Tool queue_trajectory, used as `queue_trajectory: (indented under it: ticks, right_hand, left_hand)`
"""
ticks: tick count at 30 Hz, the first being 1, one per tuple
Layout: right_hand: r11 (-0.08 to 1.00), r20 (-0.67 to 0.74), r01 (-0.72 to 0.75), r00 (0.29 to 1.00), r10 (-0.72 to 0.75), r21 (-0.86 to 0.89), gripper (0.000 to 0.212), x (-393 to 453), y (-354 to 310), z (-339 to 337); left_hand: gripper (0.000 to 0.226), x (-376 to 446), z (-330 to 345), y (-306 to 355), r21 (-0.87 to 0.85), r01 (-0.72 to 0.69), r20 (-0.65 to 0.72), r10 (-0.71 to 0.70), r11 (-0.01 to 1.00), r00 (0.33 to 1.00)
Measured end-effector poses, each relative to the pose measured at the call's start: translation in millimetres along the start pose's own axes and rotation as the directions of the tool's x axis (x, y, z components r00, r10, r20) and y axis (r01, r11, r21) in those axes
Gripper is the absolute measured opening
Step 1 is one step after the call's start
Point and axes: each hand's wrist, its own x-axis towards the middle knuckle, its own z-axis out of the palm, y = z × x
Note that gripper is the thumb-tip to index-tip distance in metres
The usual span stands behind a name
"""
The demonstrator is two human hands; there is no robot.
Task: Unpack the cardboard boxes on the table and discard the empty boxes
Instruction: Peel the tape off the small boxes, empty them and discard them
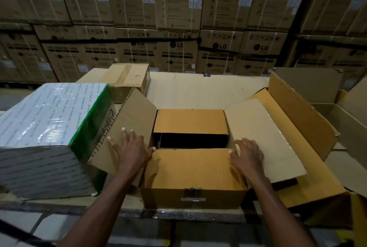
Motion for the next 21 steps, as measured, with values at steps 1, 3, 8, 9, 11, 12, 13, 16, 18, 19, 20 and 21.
queue_trajectory:
  ticks: [1, 3, 8, 9, 11, 12, 13, 16, 18, 19, 20, 21]
  right_hand:
    - [0.998, 0.031, 0.034, 0.999, -0.036, 0.060, 0.046, 2.8, -3.5, 1.4]
    - [0.983, 0.133, 0.050, 0.988, -0.075, 0.179, 0.043, 8.2, -10.8, 4.4]
    - [0.993, 0.334, 0.098, 0.936, -0.115, 0.065, 0.045, 24.8, -21.6, 14.7]
    - [0.991, 0.356, 0.130, 0.925, -0.133, 0.032, 0.046, 26.7, -23.7, 15.2]
    - [0.985, 0.369, 0.171, 0.916, -0.159, 0.001, 0.046, 28.1, -28.2, 13.2]
    - [0.984, 0.353, 0.179, 0.920, -0.171, 0.010, 0.045, 29.5, -28.5, 12.7]
    - [0.982, 0.327, 0.186, 0.927, -0.185, 0.030, 0.044, 31.8, -27.4, 12.4]
    - [0.973, 0.174, 0.193, 0.962, -0.212, 0.123, 0.039, 35.5, -27.3, 3.2]
    - [0.960, 0.032, 0.208, 0.976, -0.217, 0.188, 0.036, 31.9, -30.7, -11.9]
    - [0.954, -0.026, 0.213, 0.977, -0.213, 0.209, 0.037, 29.3, -33.0, -22.2]
    - [0.949, -0.068, 0.220, 0.975, -0.210, 0.225, 0.040, 26.3, -35.0, -33.8]
    - [0.946, -0.090, 0.225, 0.974, -0.210, 0.232, 0.042, 23.4, -36.6, -46.7]
  left_hand:
    - [0.070, 5.1, 4.8, 5.3, -0.019, -0.042, 0.003, 0.043, 0.999, 0.999]
    - [0.064, 17.4, 13.9, 17.6, -0.101, -0.150, 0.090, 0.159, 0.984, 0.983]
    - [0.055, 31.9, 41.3, 47.6, -0.294, -0.242, 0.271, 0.323, 0.925, 0.907]
    - [0.055, 33.0, 45.2, 51.4, -0.288, -0.249, 0.289, 0.332, 0.925, 0.898]
    - [0.057, 34.3, 47.5, 56.5, -0.266, -0.254, 0.331, 0.335, 0.930, 0.882]
    - [0.057, 34.7, 45.8, 58.2, -0.264, -0.252, 0.340, 0.335, 0.931, 0.879]
    - [0.056, 34.4, 42.4, 59.6, -0.269, -0.249, 0.338, 0.333, 0.930, 0.880]
    - [0.050, 31.7, 20.5, 59.4, -0.292, -0.274, 0.208, 0.341, 0.916, 0.917]
    - [0.047, 27.1, -2.9, 56.2, -0.329, -0.317, 0.028, 0.345, 0.889, 0.938]
    - [0.047, 24.5, -14.2, 53.1, -0.352, -0.338, -0.049, 0.343, 0.873, 0.938]
    - [0.048, 20.0, -25.9, 50.1, -0.366, -0.359, -0.110, 0.343, 0.859, 0.933]
    - [0.049, 15.1, -36.2, 47.0, -0.378, -0.375, -0.158, 0.340, 0.846, 0.927]
